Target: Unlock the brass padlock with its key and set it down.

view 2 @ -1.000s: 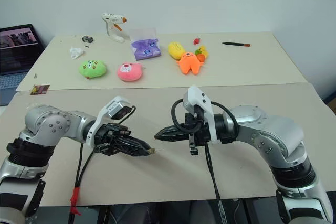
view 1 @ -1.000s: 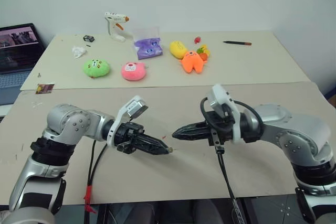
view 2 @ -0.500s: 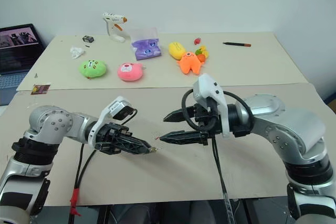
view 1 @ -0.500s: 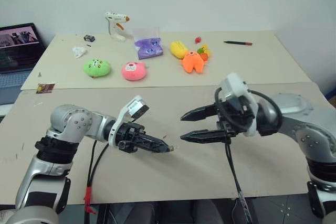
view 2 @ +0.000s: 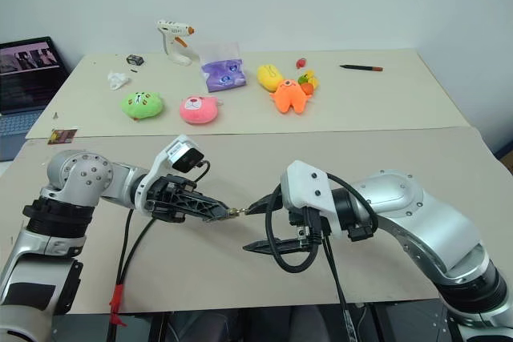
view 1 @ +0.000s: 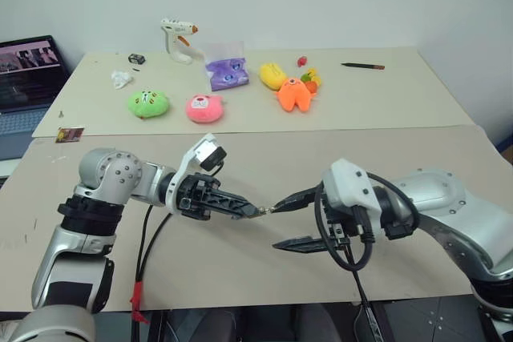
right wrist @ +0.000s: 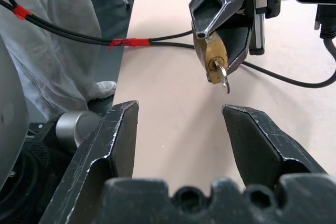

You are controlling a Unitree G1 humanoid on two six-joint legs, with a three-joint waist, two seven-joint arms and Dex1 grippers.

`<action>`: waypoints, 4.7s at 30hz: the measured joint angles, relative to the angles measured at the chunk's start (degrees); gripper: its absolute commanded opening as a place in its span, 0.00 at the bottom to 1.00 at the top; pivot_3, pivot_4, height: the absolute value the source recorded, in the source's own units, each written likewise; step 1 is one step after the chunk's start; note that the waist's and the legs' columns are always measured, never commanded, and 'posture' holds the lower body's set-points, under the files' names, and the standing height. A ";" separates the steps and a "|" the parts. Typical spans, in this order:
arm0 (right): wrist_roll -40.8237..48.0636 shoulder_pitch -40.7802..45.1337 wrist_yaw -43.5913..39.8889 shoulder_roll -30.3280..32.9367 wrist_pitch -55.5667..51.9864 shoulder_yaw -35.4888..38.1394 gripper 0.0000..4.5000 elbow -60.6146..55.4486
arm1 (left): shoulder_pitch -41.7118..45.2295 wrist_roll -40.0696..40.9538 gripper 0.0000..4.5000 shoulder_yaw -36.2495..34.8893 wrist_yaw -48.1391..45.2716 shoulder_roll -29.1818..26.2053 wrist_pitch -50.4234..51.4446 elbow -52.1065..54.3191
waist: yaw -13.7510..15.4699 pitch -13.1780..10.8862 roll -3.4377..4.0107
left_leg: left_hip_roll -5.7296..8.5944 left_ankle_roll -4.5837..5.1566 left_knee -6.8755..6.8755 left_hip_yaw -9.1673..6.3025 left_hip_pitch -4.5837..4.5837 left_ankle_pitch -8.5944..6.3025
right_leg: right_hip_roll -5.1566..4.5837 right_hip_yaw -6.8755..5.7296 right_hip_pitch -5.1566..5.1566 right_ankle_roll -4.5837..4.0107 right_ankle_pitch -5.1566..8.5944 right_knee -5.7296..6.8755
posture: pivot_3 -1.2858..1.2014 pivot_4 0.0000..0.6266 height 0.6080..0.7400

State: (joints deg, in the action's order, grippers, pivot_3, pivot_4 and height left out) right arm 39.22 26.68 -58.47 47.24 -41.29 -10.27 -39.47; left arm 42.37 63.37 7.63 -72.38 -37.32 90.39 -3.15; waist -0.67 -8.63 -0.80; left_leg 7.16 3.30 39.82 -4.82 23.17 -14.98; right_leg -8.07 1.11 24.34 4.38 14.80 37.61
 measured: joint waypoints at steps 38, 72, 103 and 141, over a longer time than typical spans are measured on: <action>5.27 3.51 3.51 -3.99 -3.12 0.72 0.57 1.73 | -0.36 -0.04 0.18 0.40 -1.03 1.00 0.96 0.02 | -0.03 0.00 0.00 | 0.00 0.00 0.00 0.00 0.00 0.00 | -0.01 0.00 0.00 0.00 0.00 0.01 | 0.52 0.24 1.00; 4.80 3.89 3.57 -4.95 -3.13 0.32 0.03 2.49 | -0.69 -2.74 0.99 -2.84 -0.70 -0.82 -4.66 -0.36 | -0.05 0.00 0.00 | 0.00 -0.01 -0.01 0.00 -0.01 0.00 | -0.01 0.00 0.00 0.00 0.00 -0.01 | 0.52 0.24 1.00; 4.77 5.83 3.58 -3.16 -3.79 3.19 0.03 6.30 | -5.49 -4.94 0.00 -3.43 5.50 2.80 -11.49 5.21 | 0.01 -0.01 -0.01 | 0.01 0.02 0.00 0.00 0.02 -0.01 | -0.03 -0.04 -0.01 0.00 0.00 -0.03 | 0.52 0.24 1.00; 4.53 1.70 0.02 0.72 -3.02 6.11 0.03 6.40 | -4.73 -8.02 0.00 -2.42 2.71 1.07 -14.36 2.39 | 0.05 -0.01 -0.01 | 0.02 0.03 -0.01 0.00 0.03 -0.01 | -0.06 -0.03 -0.01 0.00 0.00 -0.06 | 0.52 0.24 1.00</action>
State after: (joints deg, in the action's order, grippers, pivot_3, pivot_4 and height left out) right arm 43.75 28.38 -58.46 47.95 -44.31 -4.16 -33.07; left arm 37.64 55.35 5.21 -69.67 -36.24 76.03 -0.76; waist -0.62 -8.63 -0.81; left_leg 7.17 3.32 39.81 -4.82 23.20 -15.00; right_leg -8.12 1.08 24.32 4.38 14.80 37.55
